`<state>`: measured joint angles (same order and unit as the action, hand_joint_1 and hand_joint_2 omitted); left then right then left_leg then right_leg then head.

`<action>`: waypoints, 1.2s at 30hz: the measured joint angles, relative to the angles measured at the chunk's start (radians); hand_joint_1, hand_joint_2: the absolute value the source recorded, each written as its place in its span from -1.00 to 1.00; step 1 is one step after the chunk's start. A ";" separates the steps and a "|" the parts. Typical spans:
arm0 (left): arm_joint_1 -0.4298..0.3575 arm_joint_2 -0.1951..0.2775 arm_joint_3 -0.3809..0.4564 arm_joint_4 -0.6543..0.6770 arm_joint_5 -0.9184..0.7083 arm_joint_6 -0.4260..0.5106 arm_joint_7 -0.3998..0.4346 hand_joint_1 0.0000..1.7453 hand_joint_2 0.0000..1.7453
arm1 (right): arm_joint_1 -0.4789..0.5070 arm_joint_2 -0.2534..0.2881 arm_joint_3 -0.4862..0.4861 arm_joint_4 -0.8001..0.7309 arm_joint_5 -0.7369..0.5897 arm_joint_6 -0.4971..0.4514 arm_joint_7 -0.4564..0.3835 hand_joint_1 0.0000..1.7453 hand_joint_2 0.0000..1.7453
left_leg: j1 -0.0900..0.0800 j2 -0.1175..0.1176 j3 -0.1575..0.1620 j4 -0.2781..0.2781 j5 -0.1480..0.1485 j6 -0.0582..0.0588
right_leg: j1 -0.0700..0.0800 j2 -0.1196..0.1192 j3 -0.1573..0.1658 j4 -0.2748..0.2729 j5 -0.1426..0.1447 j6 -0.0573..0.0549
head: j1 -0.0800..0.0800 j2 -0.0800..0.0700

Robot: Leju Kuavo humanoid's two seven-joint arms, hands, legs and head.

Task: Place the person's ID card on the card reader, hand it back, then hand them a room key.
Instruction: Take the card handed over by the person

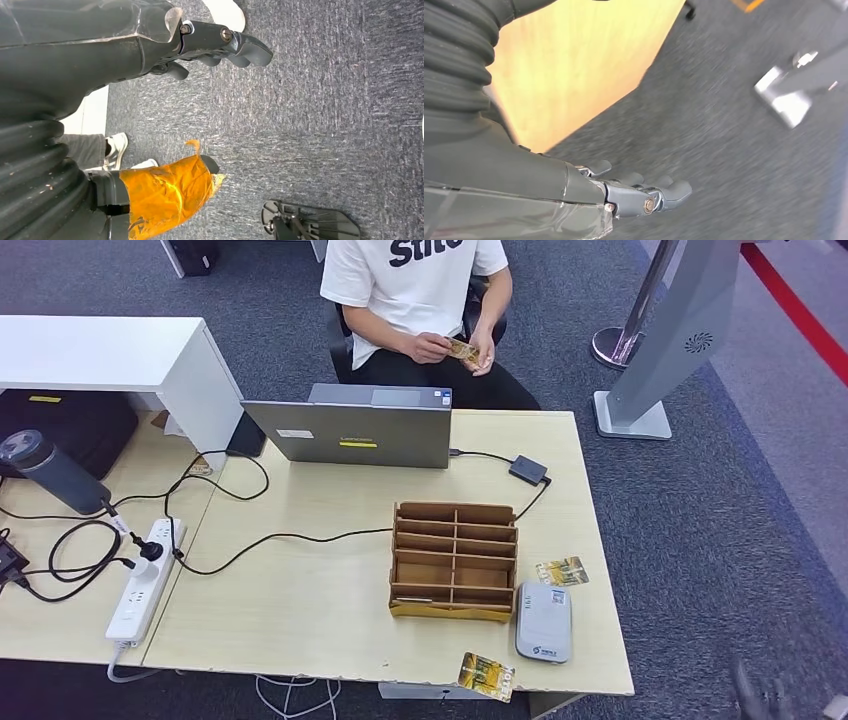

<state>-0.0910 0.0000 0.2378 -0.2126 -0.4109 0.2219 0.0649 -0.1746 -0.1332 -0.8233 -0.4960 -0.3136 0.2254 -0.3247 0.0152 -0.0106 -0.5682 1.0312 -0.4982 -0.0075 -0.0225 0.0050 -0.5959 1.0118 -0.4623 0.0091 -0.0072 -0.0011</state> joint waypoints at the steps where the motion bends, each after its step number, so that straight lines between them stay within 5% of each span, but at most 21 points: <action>1: 0.001 0.000 0.001 0.000 -0.001 0.000 -0.001 -1.00 1.00 | -0.001 0.008 0.000 -0.031 0.013 0.006 -0.006 -1.00 1.00 | 0.000 0.000 0.000 0.000 0.000 0.000 | 0.000 0.000 0.000 0.000 0.000 0.000 | 0.000 0.000; 11: 0.008 -0.005 0.018 0.000 -0.003 -0.013 -0.001 -1.00 1.00 | 0.007 0.090 0.057 -0.343 0.159 0.027 -0.087 -1.00 1.00 | 0.000 0.000 0.000 0.000 0.000 0.000 | 0.000 0.000 0.000 0.000 0.000 0.000 | 0.000 0.000; 22: 0.018 -0.016 0.036 0.000 -0.025 -0.048 0.003 -1.00 1.00 | 0.016 0.143 0.270 -0.645 0.381 -0.045 -0.152 -1.00 1.00 | 0.000 0.000 0.000 0.000 0.000 0.000 | 0.000 0.001 0.000 0.000 0.000 0.000 | 0.000 0.000; 36: 0.014 -0.032 0.041 0.000 -0.093 -0.099 0.009 -1.00 1.00 | -0.117 0.174 0.575 -0.759 0.745 -0.186 -0.088 -1.00 1.00 | 0.000 0.000 0.001 0.000 0.001 0.000 | 0.000 0.001 0.001 0.001 0.000 0.000 | 0.000 0.000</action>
<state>-0.0766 -0.0321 0.2789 -0.2125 -0.5044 0.1227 0.0742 -0.2913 0.0411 -0.2484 -1.2546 0.4313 0.0396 -0.4126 0.0152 -0.0107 -0.5672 1.0312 -0.4975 -0.0078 -0.0225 0.0056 -0.5952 1.0126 -0.4619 0.0089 -0.0070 -0.0011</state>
